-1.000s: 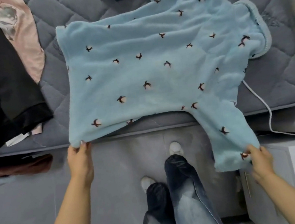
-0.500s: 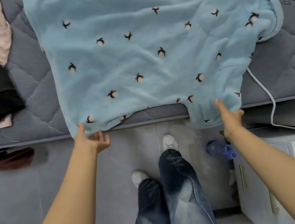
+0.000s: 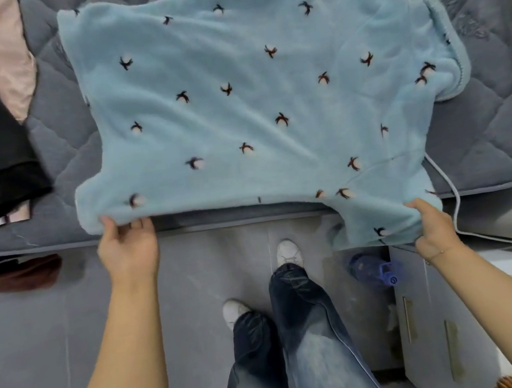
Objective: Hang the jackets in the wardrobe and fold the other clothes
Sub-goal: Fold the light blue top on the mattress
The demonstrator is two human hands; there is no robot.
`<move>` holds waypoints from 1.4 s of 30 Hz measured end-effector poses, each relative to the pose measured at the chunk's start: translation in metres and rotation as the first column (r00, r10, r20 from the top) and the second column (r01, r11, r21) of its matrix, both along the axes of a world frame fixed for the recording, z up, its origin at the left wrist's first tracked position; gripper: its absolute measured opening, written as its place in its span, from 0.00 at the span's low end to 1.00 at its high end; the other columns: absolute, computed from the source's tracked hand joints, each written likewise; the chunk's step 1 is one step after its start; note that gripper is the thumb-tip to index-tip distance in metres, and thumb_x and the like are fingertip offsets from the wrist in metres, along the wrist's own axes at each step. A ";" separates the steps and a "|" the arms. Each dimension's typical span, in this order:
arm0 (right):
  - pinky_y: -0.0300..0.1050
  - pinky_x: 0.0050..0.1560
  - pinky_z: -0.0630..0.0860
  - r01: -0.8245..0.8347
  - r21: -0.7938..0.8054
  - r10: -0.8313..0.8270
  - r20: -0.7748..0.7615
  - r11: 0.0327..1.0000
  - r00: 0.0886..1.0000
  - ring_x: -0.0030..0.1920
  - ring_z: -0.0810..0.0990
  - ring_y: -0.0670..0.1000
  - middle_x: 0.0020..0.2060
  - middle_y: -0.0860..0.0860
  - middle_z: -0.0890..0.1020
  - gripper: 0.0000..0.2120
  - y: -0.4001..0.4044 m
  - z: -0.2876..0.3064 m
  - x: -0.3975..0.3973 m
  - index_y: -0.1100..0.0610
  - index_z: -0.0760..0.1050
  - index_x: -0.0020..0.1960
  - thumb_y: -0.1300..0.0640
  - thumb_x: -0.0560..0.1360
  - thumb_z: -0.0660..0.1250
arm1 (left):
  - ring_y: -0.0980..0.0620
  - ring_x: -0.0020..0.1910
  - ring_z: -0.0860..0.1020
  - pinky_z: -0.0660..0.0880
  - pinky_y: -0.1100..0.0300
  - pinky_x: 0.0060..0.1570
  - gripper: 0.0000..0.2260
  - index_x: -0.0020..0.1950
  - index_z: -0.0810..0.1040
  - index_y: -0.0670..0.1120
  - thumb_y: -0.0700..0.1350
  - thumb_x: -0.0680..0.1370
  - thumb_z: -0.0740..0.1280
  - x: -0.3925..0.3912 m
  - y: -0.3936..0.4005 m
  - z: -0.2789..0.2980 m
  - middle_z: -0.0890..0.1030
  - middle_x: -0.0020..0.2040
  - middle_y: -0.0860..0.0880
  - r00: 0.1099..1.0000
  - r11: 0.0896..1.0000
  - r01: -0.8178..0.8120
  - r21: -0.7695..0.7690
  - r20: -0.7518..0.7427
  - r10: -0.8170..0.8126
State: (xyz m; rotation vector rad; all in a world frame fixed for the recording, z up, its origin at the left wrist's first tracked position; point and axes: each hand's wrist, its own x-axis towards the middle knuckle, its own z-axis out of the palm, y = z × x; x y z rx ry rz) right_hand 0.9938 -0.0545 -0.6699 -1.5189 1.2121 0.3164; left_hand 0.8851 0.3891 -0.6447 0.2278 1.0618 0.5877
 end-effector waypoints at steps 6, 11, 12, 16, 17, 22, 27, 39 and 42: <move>0.44 0.41 0.77 -0.112 0.079 0.116 -0.046 0.991 0.992 0.41 0.80 0.51 0.47 0.54 0.82 0.17 0.008 -0.017 0.012 0.64 0.76 0.60 0.65 0.72 0.69 | 0.50 0.61 0.79 0.71 0.51 0.63 0.16 0.63 0.76 0.50 0.51 0.76 0.67 -0.040 -0.031 -0.036 0.82 0.60 0.49 0.986 0.969 -0.058 -0.238 -0.167 0.018; 0.57 0.63 0.75 -0.166 0.176 0.179 -0.059 0.970 0.982 0.58 0.81 0.56 0.57 0.54 0.82 0.19 0.000 -0.021 -0.001 0.60 0.77 0.62 0.57 0.73 0.73 | 0.54 0.63 0.77 0.76 0.57 0.60 0.10 0.56 0.77 0.47 0.50 0.79 0.68 -0.009 -0.038 -0.043 0.81 0.56 0.51 0.903 0.976 0.099 -0.191 -0.394 -0.169; 0.57 0.63 0.75 -0.170 0.170 0.181 -0.046 0.971 0.982 0.55 0.81 0.54 0.55 0.53 0.83 0.16 -0.004 -0.019 -0.003 0.58 0.78 0.59 0.55 0.73 0.73 | 0.53 0.64 0.77 0.76 0.58 0.59 0.10 0.59 0.77 0.46 0.48 0.80 0.67 -0.006 -0.039 -0.042 0.81 0.60 0.50 0.886 0.986 0.071 -0.148 -0.445 -0.131; 0.59 0.59 0.76 -0.156 0.120 0.160 -0.019 0.980 0.987 0.51 0.82 0.54 0.53 0.52 0.83 0.12 -0.012 0.004 0.002 0.53 0.79 0.54 0.52 0.73 0.74 | 0.48 0.55 0.80 0.79 0.55 0.51 0.13 0.64 0.76 0.44 0.40 0.80 0.67 -0.008 -0.046 -0.027 0.80 0.59 0.45 0.763 0.996 0.016 0.090 -0.645 0.046; 0.57 0.57 0.77 -0.139 0.117 0.141 -0.010 0.983 0.990 0.51 0.82 0.55 0.55 0.53 0.83 0.14 -0.012 0.013 0.008 0.54 0.79 0.56 0.53 0.72 0.74 | 0.48 0.52 0.80 0.79 0.56 0.49 0.08 0.58 0.77 0.45 0.39 0.79 0.68 -0.008 -0.048 -0.021 0.80 0.56 0.45 0.728 0.992 0.018 0.128 -0.681 0.075; 0.47 0.45 0.78 -0.034 0.103 0.027 0.070 0.994 0.997 0.42 0.82 0.50 0.53 0.53 0.83 0.16 -0.014 0.060 0.043 0.57 0.79 0.57 0.57 0.71 0.75 | 0.49 0.47 0.81 0.79 0.61 0.35 0.11 0.41 0.72 0.48 0.35 0.75 0.70 0.013 -0.048 0.024 0.79 0.42 0.50 0.677 0.968 -0.112 0.223 -0.697 0.239; 0.44 0.37 0.78 -0.089 0.115 0.076 0.115 0.989 0.990 0.36 0.80 0.49 0.41 0.51 0.82 0.08 0.008 0.099 0.105 0.59 0.80 0.51 0.57 0.73 0.72 | 0.47 0.52 0.81 0.80 0.62 0.33 0.16 0.63 0.75 0.42 0.37 0.76 0.69 0.070 -0.022 0.048 0.79 0.58 0.44 0.730 0.967 -0.136 0.215 -0.638 0.244; 0.41 0.39 0.79 -0.373 0.356 0.388 0.030 0.857 0.921 0.38 0.83 0.49 0.41 0.52 0.82 0.08 0.101 0.045 0.290 0.61 0.77 0.51 0.57 0.79 0.62 | 0.49 0.52 0.79 0.73 0.67 0.57 0.06 0.58 0.74 0.43 0.39 0.81 0.64 0.193 0.057 -0.002 0.76 0.45 0.50 0.853 0.982 0.132 0.134 -0.520 -0.043; 0.46 0.56 0.78 -0.467 0.222 0.483 -0.021 0.856 0.876 0.56 0.80 0.52 0.60 0.56 0.78 0.18 0.111 0.015 0.295 0.61 0.73 0.65 0.56 0.77 0.66 | 0.58 0.41 0.74 0.74 0.68 0.48 0.17 0.70 0.68 0.37 0.39 0.82 0.62 0.185 0.055 -0.034 0.74 0.43 0.53 0.704 0.851 0.505 0.143 -0.638 -0.311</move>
